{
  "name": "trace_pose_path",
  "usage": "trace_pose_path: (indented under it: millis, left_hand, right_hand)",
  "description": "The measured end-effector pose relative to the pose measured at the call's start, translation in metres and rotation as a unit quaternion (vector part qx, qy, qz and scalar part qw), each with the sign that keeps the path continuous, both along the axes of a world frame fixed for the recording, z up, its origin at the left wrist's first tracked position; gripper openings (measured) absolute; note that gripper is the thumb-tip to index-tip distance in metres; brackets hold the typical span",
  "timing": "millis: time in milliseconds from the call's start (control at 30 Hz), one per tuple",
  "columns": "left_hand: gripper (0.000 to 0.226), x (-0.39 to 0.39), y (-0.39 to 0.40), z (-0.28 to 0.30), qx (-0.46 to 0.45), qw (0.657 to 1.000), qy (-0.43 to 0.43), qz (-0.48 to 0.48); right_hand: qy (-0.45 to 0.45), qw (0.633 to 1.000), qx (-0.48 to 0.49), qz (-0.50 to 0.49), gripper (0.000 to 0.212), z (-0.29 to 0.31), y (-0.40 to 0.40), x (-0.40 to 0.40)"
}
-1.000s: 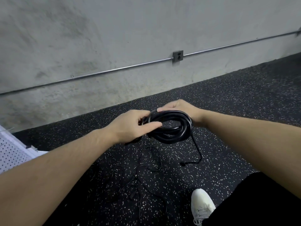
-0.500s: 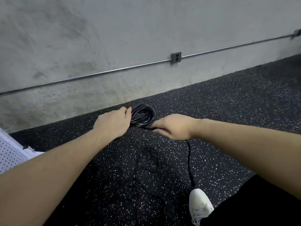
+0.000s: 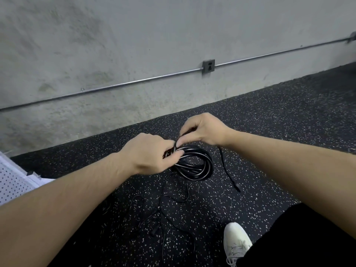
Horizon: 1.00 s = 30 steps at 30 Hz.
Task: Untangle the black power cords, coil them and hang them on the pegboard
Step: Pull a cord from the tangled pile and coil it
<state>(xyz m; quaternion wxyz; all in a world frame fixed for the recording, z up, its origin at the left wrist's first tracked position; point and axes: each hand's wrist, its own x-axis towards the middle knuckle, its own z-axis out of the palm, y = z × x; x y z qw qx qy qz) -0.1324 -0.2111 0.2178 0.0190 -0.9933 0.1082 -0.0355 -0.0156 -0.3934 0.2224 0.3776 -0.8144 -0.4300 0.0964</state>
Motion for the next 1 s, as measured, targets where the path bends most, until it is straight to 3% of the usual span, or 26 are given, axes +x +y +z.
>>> trace_pose_path:
  millis: [100,233,333,467,500,600,733,833,900,1000]
  left_hand:
    - [0.056,-0.003,0.000,-0.001,-0.076,0.997,-0.022,0.008]
    - [0.019,-0.004,0.002,-0.006,-0.302,0.952,0.007,0.043]
    - [0.038,-0.005,0.004,-0.015,-0.366,0.930,0.016,0.032]
    - [0.038,0.006,0.004,-0.016,-0.522,0.851,-0.033,0.056]
    - [0.043,0.010,0.006,-0.016,-0.519,0.849,-0.052,0.080]
    - [0.058,0.017,0.015,-0.016,-0.389,0.900,-0.083,0.179]
    - [0.057,0.018,0.018,-0.013,-0.186,0.936,-0.042,0.296]
    - [0.047,0.016,0.020,-0.012,-0.079,0.952,0.005,0.295]
    - [0.037,0.016,0.017,-0.011,-0.011,0.970,0.012,0.243]
    - [0.037,0.014,0.005,-0.008,-0.032,0.980,0.014,0.197]
  right_hand:
    - [0.077,0.997,0.022,0.021,0.012,-0.003,-0.002,0.006]
    - [0.218,0.976,0.014,-0.024,0.019,-0.021,-0.022,0.020]
    - [0.212,0.976,-0.048,-0.033,0.022,-0.036,-0.028,0.021]
    - [0.278,0.958,-0.048,-0.051,0.041,-0.039,-0.034,0.010]
    - [0.240,0.968,-0.058,-0.054,0.045,-0.039,-0.034,0.009]
    - [0.068,0.992,-0.099,-0.024,0.043,-0.034,-0.027,0.001]
    - [-0.012,0.984,-0.165,0.069,0.023,-0.024,-0.020,-0.013]
    - [-0.095,0.982,-0.141,0.086,0.027,-0.014,-0.014,-0.014]
    - [-0.095,0.987,-0.107,0.073,0.027,-0.010,-0.012,-0.013]
    - [-0.017,0.999,-0.023,0.026,0.017,-0.009,-0.011,-0.006]
